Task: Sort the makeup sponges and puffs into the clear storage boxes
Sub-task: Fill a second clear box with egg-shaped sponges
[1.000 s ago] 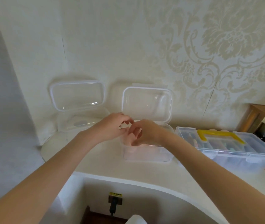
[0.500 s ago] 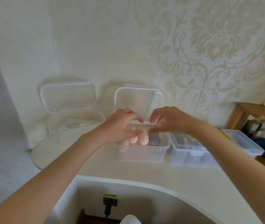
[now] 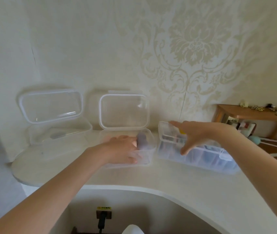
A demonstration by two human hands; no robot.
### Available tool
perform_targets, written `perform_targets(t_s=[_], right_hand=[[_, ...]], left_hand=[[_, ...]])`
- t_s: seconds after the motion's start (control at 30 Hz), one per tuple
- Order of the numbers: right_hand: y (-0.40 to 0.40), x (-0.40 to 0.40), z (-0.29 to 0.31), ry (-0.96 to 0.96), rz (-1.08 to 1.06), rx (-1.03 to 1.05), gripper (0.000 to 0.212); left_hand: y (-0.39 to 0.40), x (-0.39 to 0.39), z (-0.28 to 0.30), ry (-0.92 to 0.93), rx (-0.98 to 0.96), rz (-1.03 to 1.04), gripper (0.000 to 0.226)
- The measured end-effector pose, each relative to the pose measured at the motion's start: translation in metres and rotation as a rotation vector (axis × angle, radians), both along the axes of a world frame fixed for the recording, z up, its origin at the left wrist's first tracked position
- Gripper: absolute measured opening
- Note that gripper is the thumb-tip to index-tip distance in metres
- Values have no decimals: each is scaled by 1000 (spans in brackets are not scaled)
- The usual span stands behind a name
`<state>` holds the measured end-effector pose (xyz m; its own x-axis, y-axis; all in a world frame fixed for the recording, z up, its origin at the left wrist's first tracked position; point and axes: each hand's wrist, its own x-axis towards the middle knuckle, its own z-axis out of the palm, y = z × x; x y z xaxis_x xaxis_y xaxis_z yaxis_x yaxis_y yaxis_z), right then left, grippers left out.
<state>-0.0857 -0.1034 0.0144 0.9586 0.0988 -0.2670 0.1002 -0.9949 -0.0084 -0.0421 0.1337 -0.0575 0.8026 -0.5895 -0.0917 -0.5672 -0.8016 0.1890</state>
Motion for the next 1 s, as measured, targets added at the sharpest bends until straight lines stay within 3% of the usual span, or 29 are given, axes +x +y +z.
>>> perform_targets(t_s=[0.23, 0.4, 0.47, 0.57, 0.73, 0.9, 1.0], right_hand=[[-3, -27, 76, -192, 32, 36, 106], [31, -29, 106, -286, 182, 76, 97], [49, -24, 111, -312, 249, 72, 97], [76, -15, 115, -346, 341, 60, 97], [124, -1, 113, -348, 488, 71, 97], [183, 14, 94, -287, 608, 139, 101], [200, 24, 78, -230, 639, 217, 105]], left_hand=[[-35, -13, -4, 56, 3, -97, 74], [-87, -27, 2, -113, 19, -290, 42], [-92, -29, 7, -98, -47, -363, 41], [-69, -33, 29, -58, -300, -384, 29], [19, -25, 27, -160, -427, -72, 16], [107, -11, -17, -485, -131, 225, 25], [139, -8, -34, -589, 41, 223, 43]])
